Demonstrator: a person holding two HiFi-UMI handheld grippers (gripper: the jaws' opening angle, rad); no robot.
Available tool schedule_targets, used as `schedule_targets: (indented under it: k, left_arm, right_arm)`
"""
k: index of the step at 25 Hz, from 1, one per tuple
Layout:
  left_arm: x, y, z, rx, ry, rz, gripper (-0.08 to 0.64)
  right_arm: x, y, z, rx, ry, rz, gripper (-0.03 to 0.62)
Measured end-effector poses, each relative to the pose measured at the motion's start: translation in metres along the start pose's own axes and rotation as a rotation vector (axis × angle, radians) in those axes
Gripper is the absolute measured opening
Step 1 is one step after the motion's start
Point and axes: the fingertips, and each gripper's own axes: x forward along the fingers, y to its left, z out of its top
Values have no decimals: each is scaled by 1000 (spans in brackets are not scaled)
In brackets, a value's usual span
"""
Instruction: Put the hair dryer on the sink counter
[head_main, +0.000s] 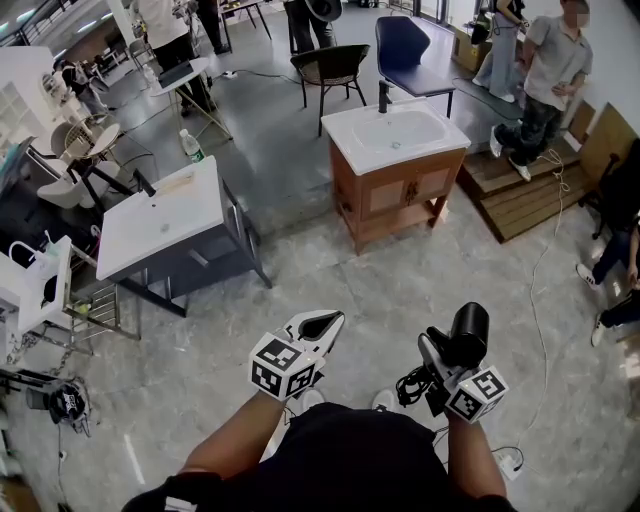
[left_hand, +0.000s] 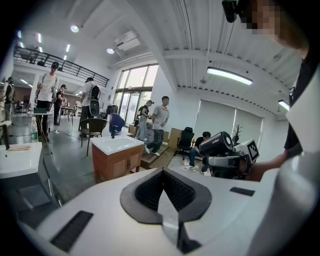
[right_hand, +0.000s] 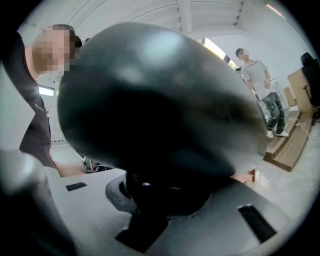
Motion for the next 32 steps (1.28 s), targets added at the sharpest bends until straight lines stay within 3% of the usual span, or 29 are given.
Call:
schedule_targets:
  k: [5, 22, 32]
  left_arm:
    - [11, -12, -8, -70, 2, -5, 0]
    - [98, -92, -9, -21, 21, -4, 0]
    - [117, -74, -9, -34, 53, 38, 0]
  right_arm:
    - [-14, -17, 2, 17, 5, -21, 88]
    - [-92, -108, 9, -15, 41, -53, 88]
    - [-81, -128, 10, -1, 47, -41, 88]
